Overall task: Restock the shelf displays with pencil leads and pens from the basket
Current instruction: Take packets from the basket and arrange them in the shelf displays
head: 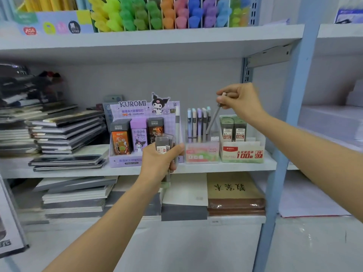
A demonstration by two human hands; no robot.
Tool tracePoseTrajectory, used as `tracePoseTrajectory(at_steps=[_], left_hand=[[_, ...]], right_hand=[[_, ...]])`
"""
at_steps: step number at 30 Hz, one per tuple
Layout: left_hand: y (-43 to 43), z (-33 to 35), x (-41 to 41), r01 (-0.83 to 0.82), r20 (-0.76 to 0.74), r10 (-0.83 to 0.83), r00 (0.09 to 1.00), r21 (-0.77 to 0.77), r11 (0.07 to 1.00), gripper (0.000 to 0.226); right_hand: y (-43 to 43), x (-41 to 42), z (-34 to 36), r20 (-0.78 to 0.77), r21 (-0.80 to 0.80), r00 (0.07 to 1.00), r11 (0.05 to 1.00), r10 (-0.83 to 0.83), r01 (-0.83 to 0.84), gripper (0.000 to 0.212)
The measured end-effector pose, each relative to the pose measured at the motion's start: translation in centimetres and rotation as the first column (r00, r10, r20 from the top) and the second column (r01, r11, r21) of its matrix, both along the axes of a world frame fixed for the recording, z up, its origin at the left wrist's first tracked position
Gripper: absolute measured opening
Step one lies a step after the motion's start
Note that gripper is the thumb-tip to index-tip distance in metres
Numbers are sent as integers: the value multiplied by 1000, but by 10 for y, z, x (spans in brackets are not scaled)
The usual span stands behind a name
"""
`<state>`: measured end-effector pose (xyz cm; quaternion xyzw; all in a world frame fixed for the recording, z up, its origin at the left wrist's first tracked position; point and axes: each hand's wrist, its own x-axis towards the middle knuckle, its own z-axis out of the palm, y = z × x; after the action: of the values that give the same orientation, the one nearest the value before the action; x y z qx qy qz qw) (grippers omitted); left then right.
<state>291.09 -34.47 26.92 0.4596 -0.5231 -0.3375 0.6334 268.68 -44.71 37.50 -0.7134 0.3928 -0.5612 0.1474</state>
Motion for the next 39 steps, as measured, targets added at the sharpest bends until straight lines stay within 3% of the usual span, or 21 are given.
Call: tracePoseTrajectory(at_steps=[8, 13, 18, 22, 25, 26, 28, 30, 32, 35, 39], left_hand=[[-7, -5, 4, 26, 24, -27, 999, 39, 999, 25], [-7, -7, 4, 33, 16, -33, 999, 43, 999, 26], [-6, -6, 5, 46, 14, -46, 999, 43, 998, 17], [-5, -6, 4, 60, 13, -60, 998, 32, 998, 16], [-3, -5, 3, 72, 11, -72, 997, 30, 997, 16], [-3, -5, 3, 74, 13, -75, 997, 30, 997, 16], [-1, -4, 1, 81, 10, -81, 997, 29, 996, 16], [1, -3, -1, 88, 4, -88, 996, 25, 996, 17], [4, -3, -3, 99, 13, -99, 995, 26, 995, 17], [10, -2, -4, 123, 48, -125, 991, 39, 992, 18], [14, -2, 0, 83, 21, -84, 996, 50, 995, 17]], right_hand=[[-17, 0, -14, -237, 105, 971, 994, 42, -17, 19], [-18, 5, -11, -159, 151, 983, 987, 88, -64, 27], [-23, 11, -13, -160, 39, 987, 999, -18, 24, 4], [-24, 16, -20, -321, -34, 934, 988, -156, 153, 12], [-15, 18, -19, -269, -73, 945, 982, -187, 173, 19], [-8, 19, -18, -219, -77, 962, 986, -163, 150, 20], [9, 25, -16, -71, 13, 996, 999, 48, -47, 21], [27, 34, -19, 53, 158, 944, 931, 324, -329, 24], [41, 43, -24, 54, 253, 877, 843, 478, -475, 28], [50, 54, -30, 63, 279, 829, 788, 556, -549, 22], [49, 56, -26, 175, 261, 860, 820, 479, -509, 7]])
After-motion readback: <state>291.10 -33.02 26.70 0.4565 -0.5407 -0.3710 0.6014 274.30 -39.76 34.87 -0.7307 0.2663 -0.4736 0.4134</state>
